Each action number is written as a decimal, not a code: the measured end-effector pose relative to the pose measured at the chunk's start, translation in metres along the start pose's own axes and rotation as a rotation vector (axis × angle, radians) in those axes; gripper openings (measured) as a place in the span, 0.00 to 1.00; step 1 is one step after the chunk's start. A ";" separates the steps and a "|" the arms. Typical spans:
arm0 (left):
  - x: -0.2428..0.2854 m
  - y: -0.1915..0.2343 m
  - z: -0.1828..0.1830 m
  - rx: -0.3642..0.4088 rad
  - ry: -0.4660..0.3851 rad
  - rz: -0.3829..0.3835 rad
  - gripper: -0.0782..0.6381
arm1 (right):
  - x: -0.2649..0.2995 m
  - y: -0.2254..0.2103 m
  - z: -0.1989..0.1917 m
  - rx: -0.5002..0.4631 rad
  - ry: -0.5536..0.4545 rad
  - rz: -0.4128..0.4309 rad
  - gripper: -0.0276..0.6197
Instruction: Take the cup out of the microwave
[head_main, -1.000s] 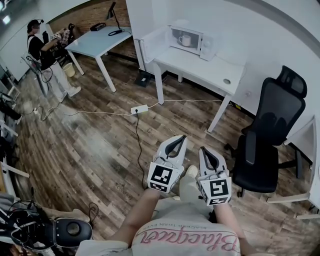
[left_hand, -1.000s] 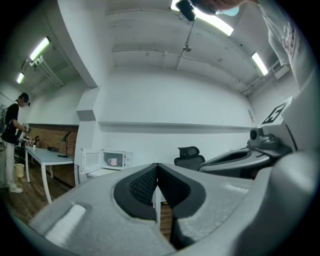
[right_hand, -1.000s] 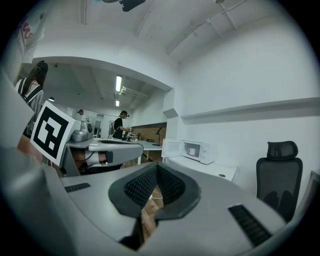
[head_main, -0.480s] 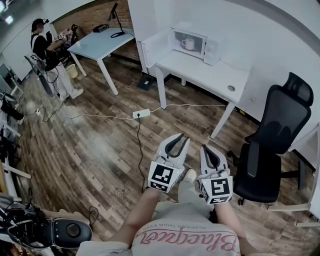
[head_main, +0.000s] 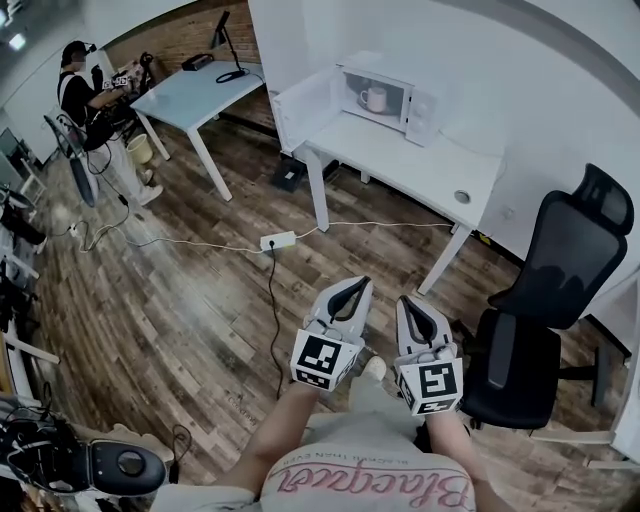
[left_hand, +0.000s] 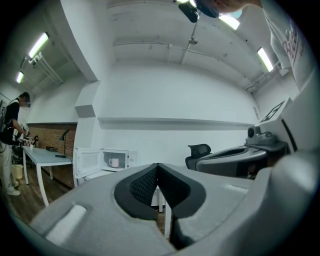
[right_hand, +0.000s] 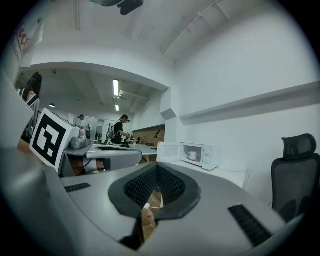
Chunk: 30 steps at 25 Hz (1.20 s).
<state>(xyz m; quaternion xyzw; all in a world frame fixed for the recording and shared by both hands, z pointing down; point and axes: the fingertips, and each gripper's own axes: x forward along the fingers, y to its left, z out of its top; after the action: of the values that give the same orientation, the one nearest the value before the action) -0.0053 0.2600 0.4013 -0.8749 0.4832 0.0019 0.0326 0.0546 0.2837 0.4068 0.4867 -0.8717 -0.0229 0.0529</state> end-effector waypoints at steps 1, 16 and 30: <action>0.007 0.003 0.001 0.002 0.002 0.001 0.12 | 0.007 -0.005 0.001 0.002 0.000 0.003 0.06; 0.126 0.050 0.009 0.009 -0.024 -0.005 0.12 | 0.113 -0.089 0.007 0.060 0.032 0.064 0.06; 0.178 0.073 0.005 0.013 -0.039 0.015 0.12 | 0.154 -0.128 0.016 -0.015 -0.034 0.033 0.06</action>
<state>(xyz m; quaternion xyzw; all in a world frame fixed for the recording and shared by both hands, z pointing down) 0.0281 0.0715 0.3858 -0.8708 0.4890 0.0159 0.0478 0.0806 0.0856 0.3896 0.4715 -0.8801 -0.0371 0.0421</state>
